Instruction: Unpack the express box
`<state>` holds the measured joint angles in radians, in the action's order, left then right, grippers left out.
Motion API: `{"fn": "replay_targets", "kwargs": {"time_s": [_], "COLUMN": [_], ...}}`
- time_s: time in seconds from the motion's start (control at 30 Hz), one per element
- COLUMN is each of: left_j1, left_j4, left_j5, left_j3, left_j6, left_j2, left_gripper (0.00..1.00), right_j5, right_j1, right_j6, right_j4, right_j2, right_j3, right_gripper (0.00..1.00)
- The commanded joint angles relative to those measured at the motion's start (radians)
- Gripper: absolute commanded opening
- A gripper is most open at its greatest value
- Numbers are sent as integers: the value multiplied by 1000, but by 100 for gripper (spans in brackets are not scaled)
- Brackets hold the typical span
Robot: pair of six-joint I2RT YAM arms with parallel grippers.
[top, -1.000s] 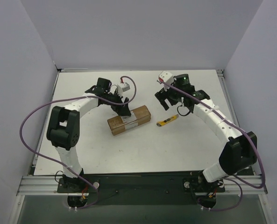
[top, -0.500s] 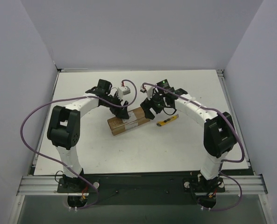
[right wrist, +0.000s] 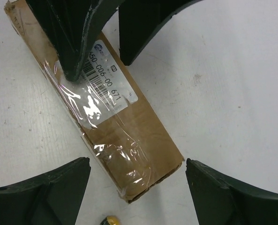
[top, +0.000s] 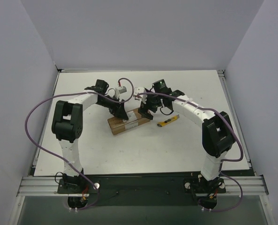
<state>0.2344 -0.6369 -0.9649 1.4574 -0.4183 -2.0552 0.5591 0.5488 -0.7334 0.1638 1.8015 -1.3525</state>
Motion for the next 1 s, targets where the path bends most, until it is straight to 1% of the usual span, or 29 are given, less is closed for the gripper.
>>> {"fn": "replay_targets", "kwargs": {"time_s": [0.0, 0.1, 0.13, 0.2, 0.23, 0.3, 0.33, 0.37, 0.4, 0.43, 0.47, 0.5, 0.53, 0.57, 0.63, 0.67, 0.8, 0.87, 0.9, 0.93, 0.97], "left_j1": [-13, -72, -111, -147, -162, -194, -201, -210, -211, -211, -211, -211, -211, -208, -195, -185, -152, -149, -149, -149, -150], "left_j4": [-34, 75, 109, 96, 50, 16, -33, -64, -98, -162, -187, -208, -233, -234, -222, -234, -268, -270, -245, -233, -216], "left_j5": [-48, -15, 0, 9, 15, 28, 26, 8, -1, -12, -24, -49, -52, -63, -52, -41, 8, 6, 9, 11, 17], "left_j3": [81, 35, -15, -55, -96, -141, -159, -192, -204, -219, -262, -281, -304, -336, -353, -333, -251, -220, -203, -195, -187], "left_j6": [-4, 108, 122, 101, 84, 72, 62, 53, 17, -12, -45, -107, -129, -154, -152, -160, -148, -134, -122, -110, -76], "left_j2": [20, 102, 156, 203, 249, 292, 326, 342, 351, 369, 377, 383, 392, 394, 374, 354, 216, 185, 169, 161, 156], "left_gripper": [97, 97, 97, 97, 97, 97, 95, 89, 76, 67, 53, 6, 0, 0, 0, 0, 0, 0, 0, 0, 2], "right_j5": [169, 222, 225, 211, 206, 202, 193, 188, 190, 179, 162, 138, 107, 75, 18, 4, -31, -44, -42, -38, -16], "right_j1": [0, 2, 3, 5, 2, -16, -26, -39, -53, -81, -92, -101, -110, -109, -93, -87, -59, -44, -40, -38, -35], "right_j6": [-208, -265, -276, -242, -174, -98, -37, 77, 139, 191, 242, 323, 333, 315, 272, 256, 246, 240, 229, 223, 216], "right_j4": [40, 91, 94, 91, 91, 82, 69, 50, 46, 45, 31, 28, 31, 29, 26, 25, 31, 36, 37, 57, 80], "right_j2": [65, 102, 110, 143, 156, 177, 183, 191, 214, 228, 243, 277, 294, 308, 344, 357, 414, 417, 417, 414, 407], "right_j3": [-82, -119, -123, -148, -166, -212, -230, -256, -313, -350, -376, -426, -442, -450, -456, -461, -474, -459, -450, -433, -428], "right_gripper": [86, 87, 87, 88, 88, 87, 86, 84, 83, 82, 79, 77, 73, 62, 55, 53, 53, 54, 54, 53, 52]}}
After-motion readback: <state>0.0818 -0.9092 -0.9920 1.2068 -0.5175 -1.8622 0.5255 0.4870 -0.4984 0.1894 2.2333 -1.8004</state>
